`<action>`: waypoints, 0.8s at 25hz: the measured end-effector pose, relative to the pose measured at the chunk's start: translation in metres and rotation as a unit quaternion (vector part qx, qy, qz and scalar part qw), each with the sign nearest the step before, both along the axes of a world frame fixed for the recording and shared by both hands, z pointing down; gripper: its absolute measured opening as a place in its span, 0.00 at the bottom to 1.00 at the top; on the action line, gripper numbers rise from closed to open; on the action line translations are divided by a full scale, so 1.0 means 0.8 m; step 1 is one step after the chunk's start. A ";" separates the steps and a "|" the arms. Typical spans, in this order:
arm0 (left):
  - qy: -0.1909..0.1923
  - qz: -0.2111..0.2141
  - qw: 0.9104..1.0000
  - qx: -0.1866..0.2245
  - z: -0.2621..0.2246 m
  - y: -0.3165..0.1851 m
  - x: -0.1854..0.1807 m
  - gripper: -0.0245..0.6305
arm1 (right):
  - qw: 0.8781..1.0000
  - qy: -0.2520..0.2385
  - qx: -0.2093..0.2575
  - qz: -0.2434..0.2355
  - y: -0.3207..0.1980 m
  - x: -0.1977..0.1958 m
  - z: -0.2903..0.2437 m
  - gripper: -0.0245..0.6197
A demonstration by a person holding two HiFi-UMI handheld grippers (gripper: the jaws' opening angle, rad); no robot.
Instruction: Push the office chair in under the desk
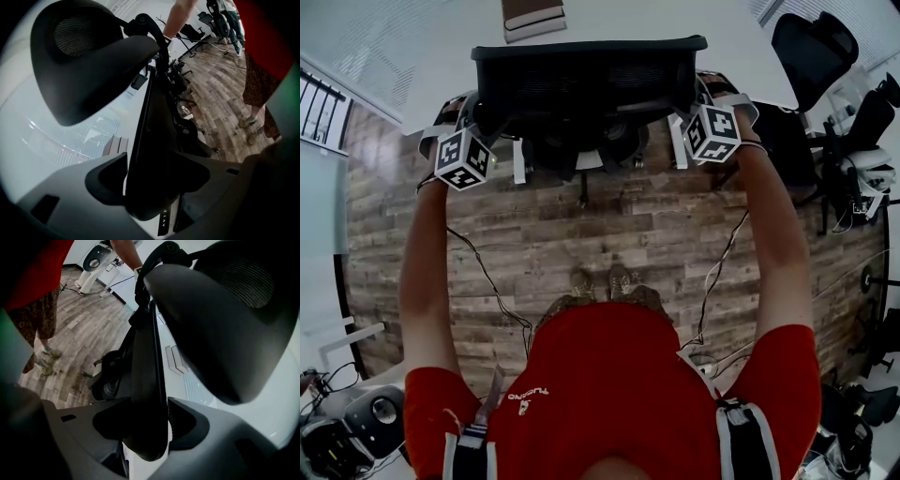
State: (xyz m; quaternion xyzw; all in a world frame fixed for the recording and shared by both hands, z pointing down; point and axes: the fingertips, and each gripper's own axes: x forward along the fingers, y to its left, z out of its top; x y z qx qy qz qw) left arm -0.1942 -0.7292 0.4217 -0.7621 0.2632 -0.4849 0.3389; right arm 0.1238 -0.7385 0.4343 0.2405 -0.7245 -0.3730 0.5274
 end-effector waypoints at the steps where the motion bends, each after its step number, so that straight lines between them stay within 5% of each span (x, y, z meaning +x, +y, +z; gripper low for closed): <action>1: 0.003 -0.003 1.000 0.004 -0.005 0.005 -0.005 0.45 | 1.000 -0.001 0.003 0.003 0.003 0.003 -0.005 0.38; 7: 0.044 -0.018 0.998 0.036 -0.039 0.047 -0.035 0.47 | 0.999 -0.026 0.023 0.026 0.037 0.021 -0.034 0.40; 12: 0.149 -0.041 0.987 0.055 -0.066 0.099 -0.053 0.47 | 0.993 -0.086 0.047 0.063 0.090 0.027 -0.056 0.40; 16: 0.266 -0.041 0.961 0.058 -0.083 0.148 -0.047 0.46 | 0.981 -0.161 0.059 0.095 0.137 0.014 -0.065 0.40; 20: 0.368 -0.030 0.929 0.035 -0.095 0.201 -0.015 0.31 | 0.953 -0.279 0.050 0.110 0.184 -0.018 -0.082 0.38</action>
